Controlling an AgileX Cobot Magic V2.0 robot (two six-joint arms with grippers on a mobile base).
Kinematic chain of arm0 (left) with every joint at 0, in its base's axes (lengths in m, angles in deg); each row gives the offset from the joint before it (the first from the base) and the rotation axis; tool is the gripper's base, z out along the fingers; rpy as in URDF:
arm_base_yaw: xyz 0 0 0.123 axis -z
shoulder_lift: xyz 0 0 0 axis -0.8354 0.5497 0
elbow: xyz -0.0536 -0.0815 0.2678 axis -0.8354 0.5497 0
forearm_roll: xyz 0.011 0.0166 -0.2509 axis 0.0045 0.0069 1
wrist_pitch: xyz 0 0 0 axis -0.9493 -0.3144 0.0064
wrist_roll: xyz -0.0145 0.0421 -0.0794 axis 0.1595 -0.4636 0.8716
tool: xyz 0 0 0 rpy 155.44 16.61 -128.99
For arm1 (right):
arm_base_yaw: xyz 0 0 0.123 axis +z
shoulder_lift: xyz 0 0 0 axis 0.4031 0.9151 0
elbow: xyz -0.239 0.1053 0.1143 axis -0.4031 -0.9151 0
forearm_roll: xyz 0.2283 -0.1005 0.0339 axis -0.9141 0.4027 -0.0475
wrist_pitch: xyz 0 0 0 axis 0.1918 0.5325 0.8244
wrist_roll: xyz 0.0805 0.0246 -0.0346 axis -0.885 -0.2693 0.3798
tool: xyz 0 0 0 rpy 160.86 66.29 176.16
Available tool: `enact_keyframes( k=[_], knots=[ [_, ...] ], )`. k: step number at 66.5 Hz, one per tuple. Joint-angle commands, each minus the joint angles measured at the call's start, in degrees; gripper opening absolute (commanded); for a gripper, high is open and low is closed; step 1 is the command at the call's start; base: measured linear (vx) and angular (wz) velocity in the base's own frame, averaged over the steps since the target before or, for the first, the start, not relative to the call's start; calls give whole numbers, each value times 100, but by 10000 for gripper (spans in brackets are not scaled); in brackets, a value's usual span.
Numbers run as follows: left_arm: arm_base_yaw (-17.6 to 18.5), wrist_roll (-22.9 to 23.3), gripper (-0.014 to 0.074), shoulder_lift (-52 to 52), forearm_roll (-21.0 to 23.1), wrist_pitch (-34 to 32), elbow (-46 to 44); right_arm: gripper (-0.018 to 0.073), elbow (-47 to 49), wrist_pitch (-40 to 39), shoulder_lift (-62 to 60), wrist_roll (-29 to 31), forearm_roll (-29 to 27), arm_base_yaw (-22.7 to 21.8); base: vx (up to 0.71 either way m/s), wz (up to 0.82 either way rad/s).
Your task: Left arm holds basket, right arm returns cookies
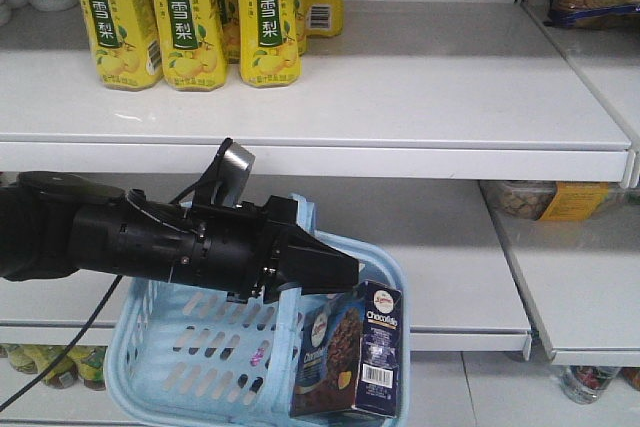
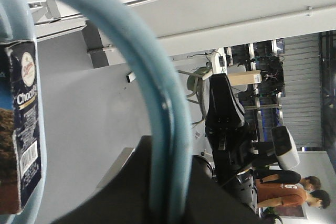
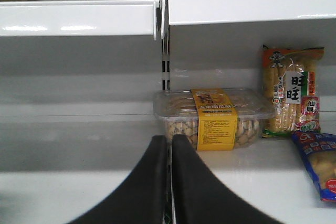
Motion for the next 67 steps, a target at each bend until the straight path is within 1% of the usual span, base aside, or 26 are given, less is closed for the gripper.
enact_keyframes(
  k=[1,38,48,53,59,67],
  knots=[
    [-70,-195,-3,-260,1016,-100,-245,-6,-104,-457,-73,57,40,-40,0,0],
    [-70,-195,-3,-260,1016,-100,-245,-6,-104,-480,-73,5,-12,-40,0,0],
    [-70,-195,-3,-260,1016,-100,-245,-6,-77,-977,-73,12,-92,-40,0,0],
    [-70,-195,-3,-260,1016,-100,-245,-6,88,-965,-73,12,-97,-40,0,0],
    [-70,-195,-3,-260,1016,-100,-245,-6,439,-727,28,12,-98,-40,0,0],
    [-70,-195,-3,-260,1016,-100,-245,-6,886,-623,613,12,-98,-40,0,0]
  ],
)
